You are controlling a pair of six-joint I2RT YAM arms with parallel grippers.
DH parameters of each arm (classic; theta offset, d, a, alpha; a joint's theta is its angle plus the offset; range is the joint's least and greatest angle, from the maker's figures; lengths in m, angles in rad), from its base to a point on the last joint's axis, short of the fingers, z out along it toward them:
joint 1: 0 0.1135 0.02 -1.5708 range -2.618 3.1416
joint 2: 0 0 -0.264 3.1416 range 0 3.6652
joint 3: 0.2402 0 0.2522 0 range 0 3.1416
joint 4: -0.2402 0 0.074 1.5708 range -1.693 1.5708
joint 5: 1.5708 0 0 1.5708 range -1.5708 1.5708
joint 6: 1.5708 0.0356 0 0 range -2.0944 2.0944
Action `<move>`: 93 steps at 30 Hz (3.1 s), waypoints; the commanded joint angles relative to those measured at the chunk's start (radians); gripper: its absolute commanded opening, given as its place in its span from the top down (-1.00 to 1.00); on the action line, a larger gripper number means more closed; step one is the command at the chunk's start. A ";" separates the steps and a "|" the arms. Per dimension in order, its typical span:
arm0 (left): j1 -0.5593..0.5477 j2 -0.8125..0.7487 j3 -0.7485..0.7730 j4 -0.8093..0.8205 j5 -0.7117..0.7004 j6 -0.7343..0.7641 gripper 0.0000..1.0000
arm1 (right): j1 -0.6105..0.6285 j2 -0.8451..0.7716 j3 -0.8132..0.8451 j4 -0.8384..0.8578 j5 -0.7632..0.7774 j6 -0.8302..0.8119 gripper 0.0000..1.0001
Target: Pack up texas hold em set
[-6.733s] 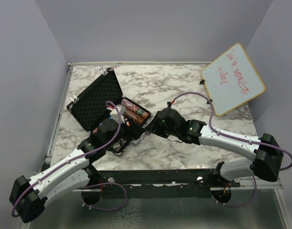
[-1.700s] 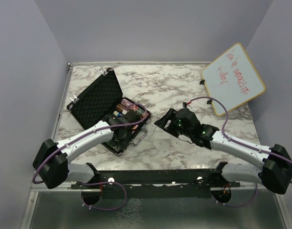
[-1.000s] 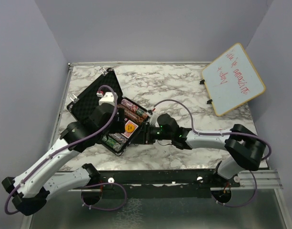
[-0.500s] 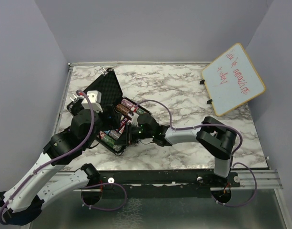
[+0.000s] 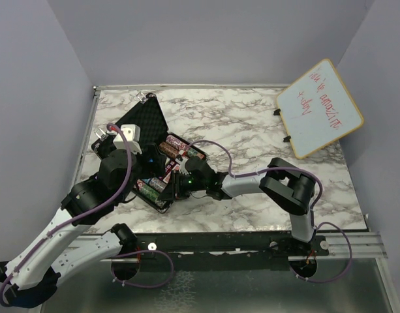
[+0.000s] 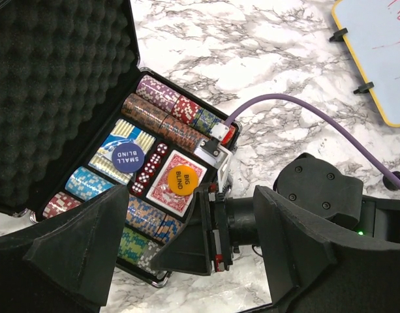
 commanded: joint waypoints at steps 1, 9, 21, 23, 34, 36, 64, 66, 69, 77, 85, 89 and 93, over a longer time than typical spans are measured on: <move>-0.003 -0.002 -0.012 0.011 -0.030 0.009 -0.67 | 0.009 0.054 -0.014 -0.046 0.018 0.005 0.52; -0.003 0.012 -0.011 0.011 -0.028 0.007 -0.68 | 0.008 0.077 0.010 -0.120 0.082 -0.035 0.52; -0.003 0.029 -0.005 0.012 -0.036 0.020 -0.69 | 0.009 0.012 -0.019 -0.092 0.134 -0.044 0.51; -0.004 0.034 0.002 0.011 -0.041 0.022 -0.70 | 0.008 -0.057 -0.060 -0.003 0.131 -0.061 0.48; -0.003 0.054 0.006 0.019 -0.043 0.013 -0.72 | 0.009 -0.094 -0.045 0.004 0.032 -0.097 0.40; -0.004 0.054 0.006 0.019 -0.043 0.014 -0.72 | 0.009 -0.067 -0.049 0.023 0.011 -0.079 0.46; 0.003 0.341 0.202 0.049 -0.288 0.213 -0.97 | -0.114 -0.488 -0.335 -0.208 0.351 0.084 0.24; 0.013 0.395 0.244 0.063 -0.300 0.250 -0.98 | -0.150 -0.573 -0.384 -0.262 0.397 0.094 0.18; 0.063 0.491 0.304 0.076 -0.303 0.323 -0.97 | -0.195 -0.691 -0.413 -0.387 0.465 0.078 -0.04; 0.335 0.721 0.506 0.021 -0.180 0.404 -0.97 | -0.233 -0.948 -0.392 -0.754 0.730 0.017 -0.56; 0.455 0.832 0.541 0.004 -0.119 0.433 -0.97 | -0.238 -1.027 -0.296 -0.937 0.915 -0.065 -0.58; 0.458 0.843 0.513 -0.006 -0.121 0.440 -0.94 | -0.238 -1.019 -0.266 -0.940 0.922 -0.092 -0.59; 0.458 0.843 0.494 -0.032 -0.096 0.416 -0.75 | -0.238 -0.986 -0.244 -0.940 0.906 -0.101 -0.58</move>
